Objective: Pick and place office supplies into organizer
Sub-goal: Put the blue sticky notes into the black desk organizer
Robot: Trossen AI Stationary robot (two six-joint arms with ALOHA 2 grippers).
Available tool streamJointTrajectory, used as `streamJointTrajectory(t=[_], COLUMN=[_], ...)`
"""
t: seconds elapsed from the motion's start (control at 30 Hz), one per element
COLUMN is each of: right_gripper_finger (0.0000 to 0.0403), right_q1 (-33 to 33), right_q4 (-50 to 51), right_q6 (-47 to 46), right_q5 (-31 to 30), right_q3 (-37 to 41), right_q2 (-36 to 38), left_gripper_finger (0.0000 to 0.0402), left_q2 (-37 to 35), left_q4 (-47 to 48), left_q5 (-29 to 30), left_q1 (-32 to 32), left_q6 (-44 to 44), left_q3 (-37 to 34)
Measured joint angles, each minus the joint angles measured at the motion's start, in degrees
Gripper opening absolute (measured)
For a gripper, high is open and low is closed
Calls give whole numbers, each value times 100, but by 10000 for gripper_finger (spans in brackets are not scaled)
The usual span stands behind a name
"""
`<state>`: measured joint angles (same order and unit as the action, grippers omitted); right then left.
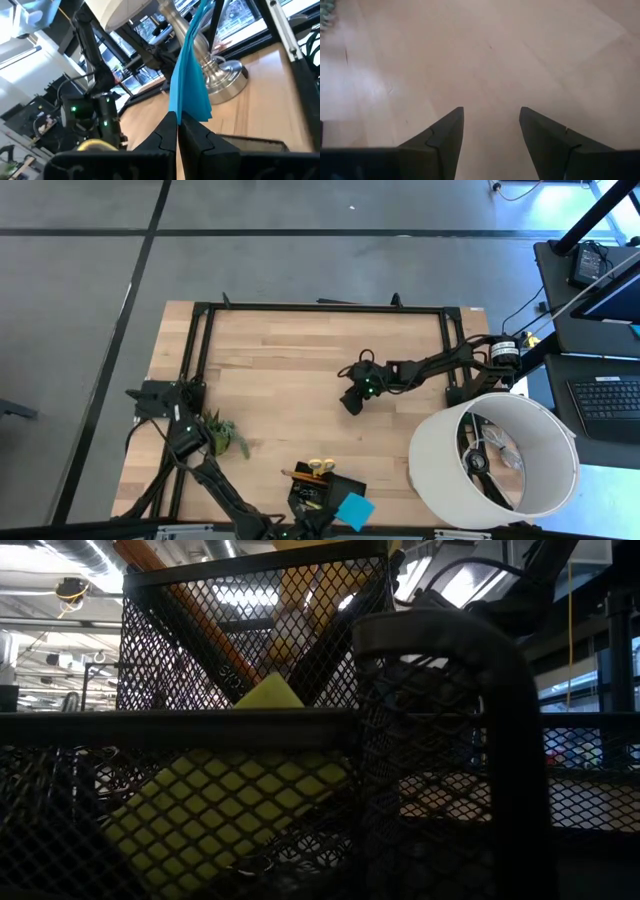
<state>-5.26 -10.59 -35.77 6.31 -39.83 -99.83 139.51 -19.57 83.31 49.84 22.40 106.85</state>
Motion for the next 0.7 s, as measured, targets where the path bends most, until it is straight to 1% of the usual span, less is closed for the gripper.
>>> streamJointTrajectory(t=[0.23,0.33,0.43,0.6,0.7], right_gripper_finger=[200,200,200,200,200], right_q1=[64,64,64,64,73], right_q4=[1,0,-2,-4,-4], right_q6=[0,0,0,0,0], right_q5=[-54,-55,-57,-59,-70], right_q3=[2,2,2,2,2], right_q2=[0,1,0,0,0], left_gripper_finger=[2,2,2,2,2], left_q2=[102,104,106,109,109], left_q4=[195,620,753,1299,1747], left_q5=[146,134,98,12,-244], left_q1=[44,42,64,74,62], left_q6=[-452,-997,-1334,-2010,-2554], left_q3=[-7,-7,-7,-7,-7])
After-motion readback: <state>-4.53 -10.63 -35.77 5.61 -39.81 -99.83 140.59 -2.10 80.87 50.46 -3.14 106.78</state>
